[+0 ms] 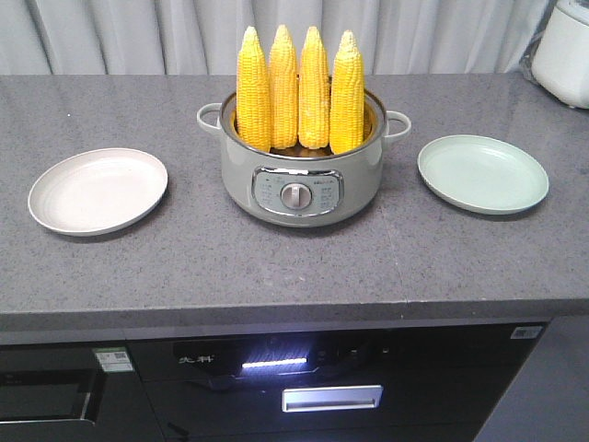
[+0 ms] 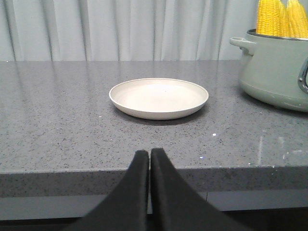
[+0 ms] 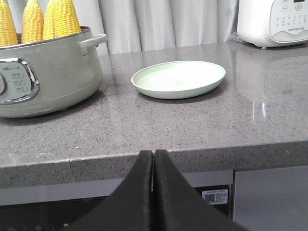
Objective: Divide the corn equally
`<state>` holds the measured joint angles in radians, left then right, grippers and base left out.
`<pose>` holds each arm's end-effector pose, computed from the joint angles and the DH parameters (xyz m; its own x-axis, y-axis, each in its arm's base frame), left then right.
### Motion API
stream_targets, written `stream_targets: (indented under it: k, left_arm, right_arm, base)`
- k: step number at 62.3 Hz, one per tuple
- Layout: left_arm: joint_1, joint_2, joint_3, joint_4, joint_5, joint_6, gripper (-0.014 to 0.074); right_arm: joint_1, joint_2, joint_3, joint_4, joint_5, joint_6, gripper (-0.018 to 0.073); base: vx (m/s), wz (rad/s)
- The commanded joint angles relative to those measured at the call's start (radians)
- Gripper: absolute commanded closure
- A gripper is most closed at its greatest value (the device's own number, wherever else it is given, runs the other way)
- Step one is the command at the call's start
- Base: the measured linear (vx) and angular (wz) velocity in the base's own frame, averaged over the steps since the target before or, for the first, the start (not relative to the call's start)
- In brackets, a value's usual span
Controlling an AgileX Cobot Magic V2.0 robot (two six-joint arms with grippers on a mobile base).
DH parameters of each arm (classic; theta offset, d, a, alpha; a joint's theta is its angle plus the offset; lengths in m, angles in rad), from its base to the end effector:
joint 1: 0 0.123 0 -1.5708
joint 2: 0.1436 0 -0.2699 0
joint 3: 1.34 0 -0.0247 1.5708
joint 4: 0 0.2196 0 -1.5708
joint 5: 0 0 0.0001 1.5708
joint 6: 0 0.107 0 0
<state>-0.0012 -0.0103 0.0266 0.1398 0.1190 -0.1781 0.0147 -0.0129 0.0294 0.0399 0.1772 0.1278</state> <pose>0.0567 0.0017 0.1939 -0.0463 -0.0392 -0.9982 -0.0172 0.9991 -0.0385 0.0561 0.0016 0.1869 -0.1083 0.1647 -0.9804 -0.0037 0.9861 0.1661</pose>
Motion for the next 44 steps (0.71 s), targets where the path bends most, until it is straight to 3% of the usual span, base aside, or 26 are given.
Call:
stream_targets:
  k: [1, 44]
  left_arm:
    - [-0.002, -0.016, -0.004, 0.001, -0.076, -0.008, 0.0603]
    - [-0.002, -0.016, -0.004, 0.001, -0.076, -0.008, 0.0603]
  right_arm:
    - [-0.006, -0.004, 0.008, -0.009, -0.074, -0.003, 0.0561]
    - [-0.006, -0.004, 0.008, -0.009, -0.074, -0.003, 0.0561]
  base:
    - [0.10, 0.02]
    - [0.09, 0.01]
